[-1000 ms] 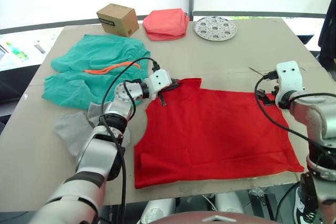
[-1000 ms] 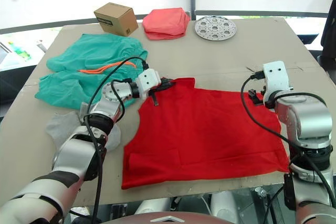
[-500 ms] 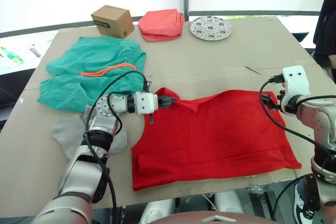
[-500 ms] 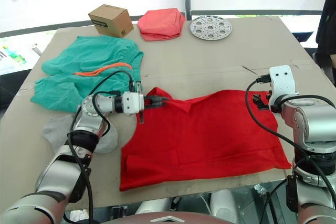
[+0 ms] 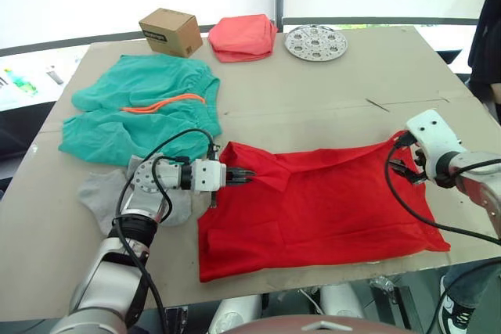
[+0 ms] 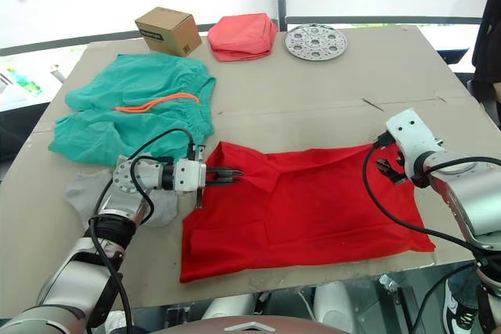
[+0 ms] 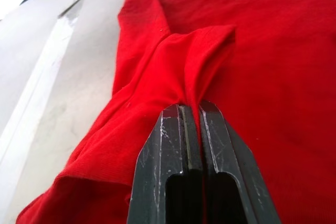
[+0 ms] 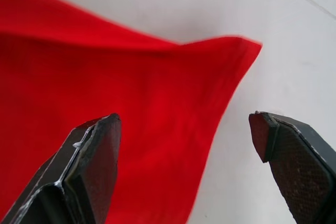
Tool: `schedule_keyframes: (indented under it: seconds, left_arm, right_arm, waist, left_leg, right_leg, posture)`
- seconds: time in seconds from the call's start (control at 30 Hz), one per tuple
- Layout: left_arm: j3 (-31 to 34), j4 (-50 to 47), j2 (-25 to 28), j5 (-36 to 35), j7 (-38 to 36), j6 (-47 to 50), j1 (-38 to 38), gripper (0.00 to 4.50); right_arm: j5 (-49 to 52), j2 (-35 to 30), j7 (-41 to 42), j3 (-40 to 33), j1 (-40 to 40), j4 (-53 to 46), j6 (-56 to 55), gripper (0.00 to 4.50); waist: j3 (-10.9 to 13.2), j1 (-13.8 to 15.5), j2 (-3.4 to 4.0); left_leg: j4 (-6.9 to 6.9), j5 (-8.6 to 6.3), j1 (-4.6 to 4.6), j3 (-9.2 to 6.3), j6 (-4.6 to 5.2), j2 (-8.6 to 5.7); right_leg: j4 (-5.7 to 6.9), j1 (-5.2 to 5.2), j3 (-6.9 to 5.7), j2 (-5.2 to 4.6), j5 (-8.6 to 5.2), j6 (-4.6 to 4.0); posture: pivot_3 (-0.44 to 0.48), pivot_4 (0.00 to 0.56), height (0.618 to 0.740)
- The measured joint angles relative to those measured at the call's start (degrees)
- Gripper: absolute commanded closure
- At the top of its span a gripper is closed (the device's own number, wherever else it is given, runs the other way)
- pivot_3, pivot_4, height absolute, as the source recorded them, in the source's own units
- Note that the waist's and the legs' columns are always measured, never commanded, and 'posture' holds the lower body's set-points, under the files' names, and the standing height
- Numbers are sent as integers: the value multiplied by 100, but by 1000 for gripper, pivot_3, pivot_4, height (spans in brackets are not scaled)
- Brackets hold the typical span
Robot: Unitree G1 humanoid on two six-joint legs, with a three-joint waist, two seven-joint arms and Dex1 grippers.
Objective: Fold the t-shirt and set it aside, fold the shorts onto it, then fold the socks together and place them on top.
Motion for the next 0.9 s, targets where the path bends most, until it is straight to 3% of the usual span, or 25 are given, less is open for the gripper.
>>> schedule_keyframes:
  seconds: [0.17, 0.27, 0.37, 0.47, 0.57, 0.73, 0.9]
  left_arm:
    - [-28, -24, -58, 41, 72, -159, 168, 4472]
    - [-46, -170, -67, 69, 71, -233, 333, 4472]
    - [-89, -482, -56, 92, 99, -312, 512, 4472]
    - [-132, -634, -44, 113, 182, -268, 589, 4472]
    - [-147, -926, -18, 132, 363, -38, 720, 4472]
    - [-146, -1321, -20, 145, 672, 363, 756, 4472]
    - [-173, -1679, -14, 186, 827, 644, 807, 4472]
  right_arm:
    - [-384, -567, 327, 991, -460, 633, -844, 332]
    - [-479, -503, 460, 1150, -710, 848, -1038, 332]
    - [-249, 547, 434, 329, -1099, 1151, -565, 332]
    - [-108, 1160, 316, -404, -1365, 1232, -82, 332]
    - [-317, 2244, -320, -1527, -1746, 1630, 285, 332]
    - [-657, 2799, -970, -1736, -1741, 2046, 276, 332]
    - [-1330, 3534, -2074, -2288, -2330, 2807, 302, 332]
  waist:
    - [1, -9, 2]
    - [1, -24, 2]
    - [-2, -16, 1]
    - [-3, 28, 2]
    - [-7, 24, 3]
    - [-9, 2, 11]
    - [-19, -38, 24]
  left_leg:
    - [-1, 0, 0, 1, -1, 1]
    - [-3, 0, 0, 2, -1, 2]
    - [-6, 0, 0, 2, -1, 6]
    - [-4, 0, -1, -4, -2, 5]
    - [-6, 0, -1, -4, -2, 3]
    - [-7, 1, -1, 2, -3, 1]
    - [-14, 14, 1, 14, -25, 1]
  right_leg:
    - [0, -2, 0, 0, 0, 0]
    - [-1, -2, 3, 0, 0, 0]
    - [-1, 0, 5, 2, 4, -6]
    - [-1, -2, 1, 3, 4, -7]
    - [1, -3, 5, 4, 8, -12]
    - [6, -9, 11, 4, 8, -12]
    - [21, -21, 23, 5, 8, -13]
  posture:
    - [0, 150, 740]
    - [0, 150, 740]
    - [0, 150, 740]
    - [0, 150, 740]
    - [0, 150, 740]
    - [0, 150, 740]
    - [0, 150, 740]
